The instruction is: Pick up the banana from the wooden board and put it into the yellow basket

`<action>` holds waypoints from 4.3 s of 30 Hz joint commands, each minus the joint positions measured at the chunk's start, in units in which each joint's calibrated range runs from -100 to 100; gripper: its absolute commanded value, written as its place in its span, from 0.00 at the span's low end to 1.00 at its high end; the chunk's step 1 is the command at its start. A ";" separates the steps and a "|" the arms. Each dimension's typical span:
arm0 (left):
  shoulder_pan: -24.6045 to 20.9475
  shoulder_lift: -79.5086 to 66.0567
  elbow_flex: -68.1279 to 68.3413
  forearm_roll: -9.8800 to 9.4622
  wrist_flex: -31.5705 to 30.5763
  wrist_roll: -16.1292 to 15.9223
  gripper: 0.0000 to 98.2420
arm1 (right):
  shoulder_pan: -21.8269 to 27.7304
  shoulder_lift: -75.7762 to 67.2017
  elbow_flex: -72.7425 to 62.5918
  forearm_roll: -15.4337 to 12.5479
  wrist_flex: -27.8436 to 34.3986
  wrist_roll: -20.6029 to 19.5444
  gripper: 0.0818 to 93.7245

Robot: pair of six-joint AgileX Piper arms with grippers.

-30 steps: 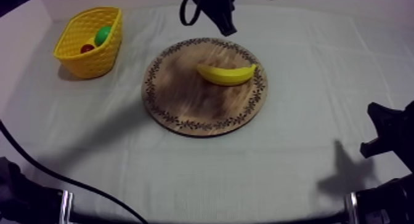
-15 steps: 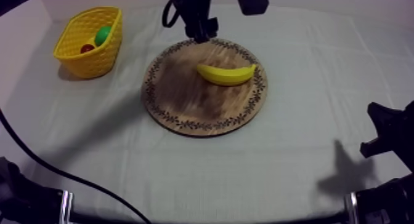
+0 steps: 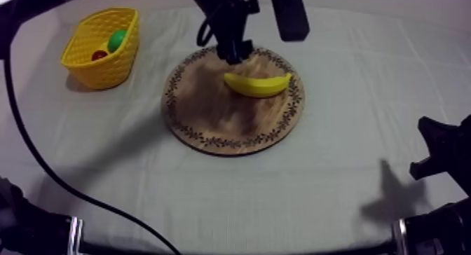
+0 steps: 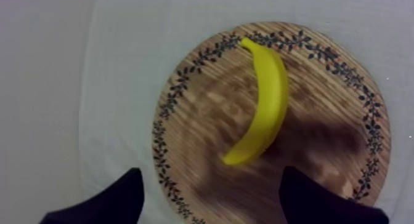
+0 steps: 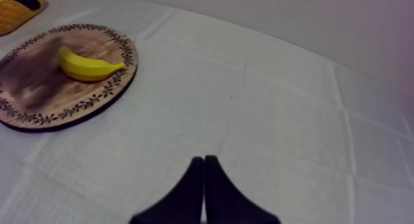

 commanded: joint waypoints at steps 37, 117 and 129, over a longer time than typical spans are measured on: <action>1.05 26.97 -14.27 -3.11 -2.17 1.61 0.62 | 0.00 0.00 -0.03 -0.02 -0.01 -0.01 0.00; -28.68 -1.85 -16.48 5.37 18.56 24.29 0.33 | 0.00 0.00 -0.03 -0.02 -0.01 -0.01 0.00; -30.72 8.70 -15.86 4.60 16.94 25.50 0.32 | 0.00 0.00 -0.03 -0.02 -0.01 -0.01 0.00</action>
